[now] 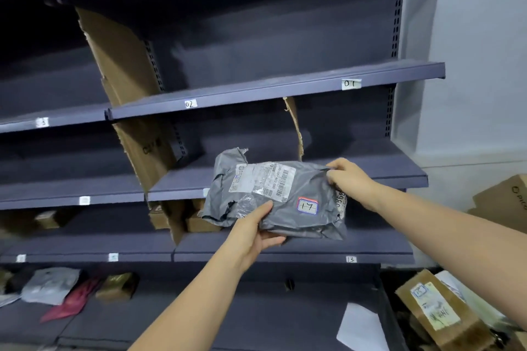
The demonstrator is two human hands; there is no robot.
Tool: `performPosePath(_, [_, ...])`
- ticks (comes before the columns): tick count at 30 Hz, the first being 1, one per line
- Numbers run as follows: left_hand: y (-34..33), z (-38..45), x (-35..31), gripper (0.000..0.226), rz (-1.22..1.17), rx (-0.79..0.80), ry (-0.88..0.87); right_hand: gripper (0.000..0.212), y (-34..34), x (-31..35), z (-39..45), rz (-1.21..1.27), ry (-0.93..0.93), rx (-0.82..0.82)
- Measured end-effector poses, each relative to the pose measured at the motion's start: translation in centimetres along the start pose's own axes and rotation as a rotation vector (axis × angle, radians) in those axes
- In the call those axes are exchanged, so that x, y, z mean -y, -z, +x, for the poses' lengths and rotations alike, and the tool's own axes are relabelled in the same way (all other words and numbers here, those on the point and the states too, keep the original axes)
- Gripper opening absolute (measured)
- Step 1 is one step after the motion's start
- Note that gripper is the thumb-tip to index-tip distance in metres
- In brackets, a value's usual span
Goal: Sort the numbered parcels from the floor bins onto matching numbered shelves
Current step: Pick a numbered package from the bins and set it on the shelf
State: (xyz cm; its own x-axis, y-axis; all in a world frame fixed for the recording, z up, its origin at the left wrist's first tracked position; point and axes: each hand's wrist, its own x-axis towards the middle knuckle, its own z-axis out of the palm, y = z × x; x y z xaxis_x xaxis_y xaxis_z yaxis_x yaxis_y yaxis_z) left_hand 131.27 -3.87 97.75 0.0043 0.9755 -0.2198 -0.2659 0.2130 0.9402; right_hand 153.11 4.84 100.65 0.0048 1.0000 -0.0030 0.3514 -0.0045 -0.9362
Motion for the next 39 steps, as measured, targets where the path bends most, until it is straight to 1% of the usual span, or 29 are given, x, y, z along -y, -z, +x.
performPosePath(1, [0.3, -0.1, -0.1, 0.021, -0.023, -0.026, -0.011, 0.025, -0.3, -0.1, 0.0, 0.077, -0.065, 0.013])
performPosePath(2, [0.5, -0.1, -0.1, 0.02, -0.046, -0.046, -0.022, 0.036, -0.6, -0.3, 0.1, 0.145, -0.14, 0.062])
performPosePath(3, [0.7, -0.1, -0.1, 0.018, -0.068, -0.067, -0.036, 0.041, -0.9, -0.2, -0.2, 0.202, -0.201, 0.137])
performPosePath(5, [0.9, 0.1, 0.0, 0.017, -0.087, -0.097, -0.054, 0.039, -1.9, -0.2, -0.7, 0.282, -0.254, 0.303])
performPosePath(7, [1.0, 0.2, 0.4, 0.019, -0.065, -0.124, -0.052, 0.037, -3.4, -0.3, -1.2, 0.325, -0.252, 0.412])
performPosePath(10, [1.3, 0.0, 1.1, 0.024, -0.026, -0.168, -0.027, 0.038, -5.2, -0.5, -0.9, 0.334, -0.248, 0.438])
performPosePath(13, [2.1, -0.6, 1.7, 0.029, 0.008, -0.197, 0.017, 0.037, -6.9, -1.6, -0.5, 0.283, -0.239, 0.471])
performPosePath(15, [3.1, -1.0, 2.4, 0.034, 0.014, -0.222, 0.056, 0.034, -8.5, -2.7, -0.1, 0.255, -0.206, 0.491])
performPosePath(19, [6.2, -2.0, 4.5, 0.044, 0.072, -0.289, 0.13, 0.032, -12.0, -4.3, -0.1, 0.295, -0.188, 0.57])
performPosePath(21, [8.4, -2.8, 5.6, 0.051, 0.091, -0.351, 0.164, 0.029, -13.9, -4.9, -0.3, 0.304, -0.19, 0.598])
performPosePath(23, [11.0, -3.9, 6.4, 0.054, 0.074, -0.445, 0.181, 0.03, -15.7, -5.7, -0.6, 0.304, -0.212, 0.594])
performPosePath(26, [15.8, -5.7, 6.5, 0.046, -0.005, -0.635, 0.124, 0.028, -17.9, -6.6, -0.9, 0.291, -0.235, 0.615])
performPosePath(28, [19.1, -6.6, 6.4, 0.048, -0.057, -0.722, 0.109, 0.021, -19.4, -6.7, -1.3, 0.283, -0.242, 0.656])
performPosePath(29, [20.4, -7.0, 6.3, 0.048, -0.063, -0.734, 0.127, 0.018, -20.2, -6.6, -1.6, 0.275, -0.248, 0.674])
performPosePath(31, [22.6, -7.5, 6.3, 0.04, -0.044, -0.722, 0.184, 0.018, -22.3, -6.4, -2.2, 0.262, -0.269, 0.709])
performPosePath(34, [25.3, -7.8, 6.7, 0.034, -0.016, -0.654, 0.279, 0.022, -26.5, -6.1, -3.3, 0.24, -0.292, 0.752])
performPosePath(36, [27.6, -7.8, 6.8, 0.028, 0.019, -0.622, 0.31, 0.023, -29.3, -5.8, -4.0, 0.218, -0.313, 0.767])
performPosePath(39, [31.8, -8.0, 6.7, 0.018, 0.069, -0.623, 0.342, 0.024, -33.5, -4.8, -5.0, 0.183, -0.325, 0.805])
